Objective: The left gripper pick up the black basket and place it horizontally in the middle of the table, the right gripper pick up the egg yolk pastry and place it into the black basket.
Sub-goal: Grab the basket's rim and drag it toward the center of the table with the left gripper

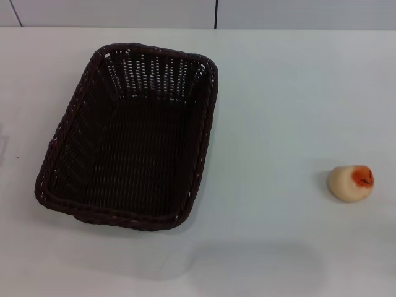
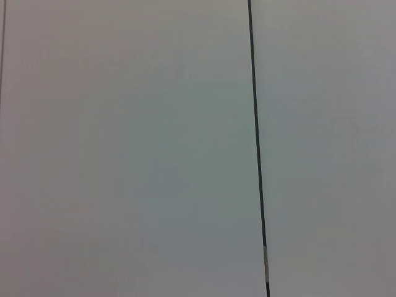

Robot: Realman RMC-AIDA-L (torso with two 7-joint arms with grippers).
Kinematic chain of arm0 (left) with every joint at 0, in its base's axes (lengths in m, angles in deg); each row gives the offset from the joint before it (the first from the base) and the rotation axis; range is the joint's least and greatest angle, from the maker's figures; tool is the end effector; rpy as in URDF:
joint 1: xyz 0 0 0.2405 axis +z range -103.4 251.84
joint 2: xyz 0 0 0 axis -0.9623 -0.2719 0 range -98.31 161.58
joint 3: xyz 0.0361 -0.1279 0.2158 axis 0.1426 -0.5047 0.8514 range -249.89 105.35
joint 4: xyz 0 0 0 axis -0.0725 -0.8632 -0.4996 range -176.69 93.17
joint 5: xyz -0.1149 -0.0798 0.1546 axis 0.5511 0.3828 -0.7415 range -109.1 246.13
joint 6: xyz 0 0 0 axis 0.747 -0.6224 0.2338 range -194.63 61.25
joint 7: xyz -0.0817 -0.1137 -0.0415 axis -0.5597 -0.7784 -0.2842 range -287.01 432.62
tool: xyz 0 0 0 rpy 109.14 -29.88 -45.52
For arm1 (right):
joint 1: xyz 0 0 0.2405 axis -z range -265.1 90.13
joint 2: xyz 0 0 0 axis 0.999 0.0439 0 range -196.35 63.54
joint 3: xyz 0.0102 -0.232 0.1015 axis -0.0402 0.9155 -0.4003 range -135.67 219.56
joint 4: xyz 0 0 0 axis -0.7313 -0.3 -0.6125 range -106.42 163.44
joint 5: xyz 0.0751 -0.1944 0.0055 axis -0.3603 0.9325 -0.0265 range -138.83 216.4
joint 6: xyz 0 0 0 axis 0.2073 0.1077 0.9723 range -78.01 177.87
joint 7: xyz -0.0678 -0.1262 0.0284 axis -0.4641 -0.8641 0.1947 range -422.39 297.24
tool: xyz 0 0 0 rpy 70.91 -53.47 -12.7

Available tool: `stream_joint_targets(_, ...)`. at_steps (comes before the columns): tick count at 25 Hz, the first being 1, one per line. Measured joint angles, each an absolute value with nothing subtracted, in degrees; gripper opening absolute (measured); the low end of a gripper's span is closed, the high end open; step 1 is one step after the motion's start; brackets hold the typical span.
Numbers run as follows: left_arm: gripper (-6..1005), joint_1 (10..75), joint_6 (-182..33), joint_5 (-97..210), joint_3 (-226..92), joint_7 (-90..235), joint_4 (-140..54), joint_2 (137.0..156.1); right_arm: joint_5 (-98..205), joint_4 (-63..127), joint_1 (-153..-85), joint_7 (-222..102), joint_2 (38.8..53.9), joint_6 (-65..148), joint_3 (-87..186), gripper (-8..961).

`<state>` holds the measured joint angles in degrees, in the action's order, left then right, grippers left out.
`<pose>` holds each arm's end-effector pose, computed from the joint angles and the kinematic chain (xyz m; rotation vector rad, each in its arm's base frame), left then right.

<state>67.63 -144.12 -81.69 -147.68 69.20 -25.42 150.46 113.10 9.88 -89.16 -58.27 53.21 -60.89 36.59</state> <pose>-0.3786 0.2432 0.0428 -1.2807 -0.4647 -0.6179 0.3542 0.1426 0.0338 -0.9861 0.4247 0.8054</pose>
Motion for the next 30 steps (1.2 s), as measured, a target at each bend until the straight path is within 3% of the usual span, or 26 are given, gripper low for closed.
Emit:
stream_joint_targets(12,805,67.5,-143.98,-82.06,-147.64,69.2,-25.41,150.44,113.15,9.88,-89.23,-58.27,53.22,-60.85,36.59,790)
stream_joint_targets(20,804,65.66,-142.96,-82.51,-146.33,69.61,-21.56,149.25,113.23,9.88,-89.42,-58.27,53.21,-60.53,36.73,788)
stream_joint_targets(30,803,66.92,-113.05,-91.67,-149.31,69.07,3.4,143.34,113.24,9.88,-89.4,-57.82,53.19,-60.73,36.78,787)
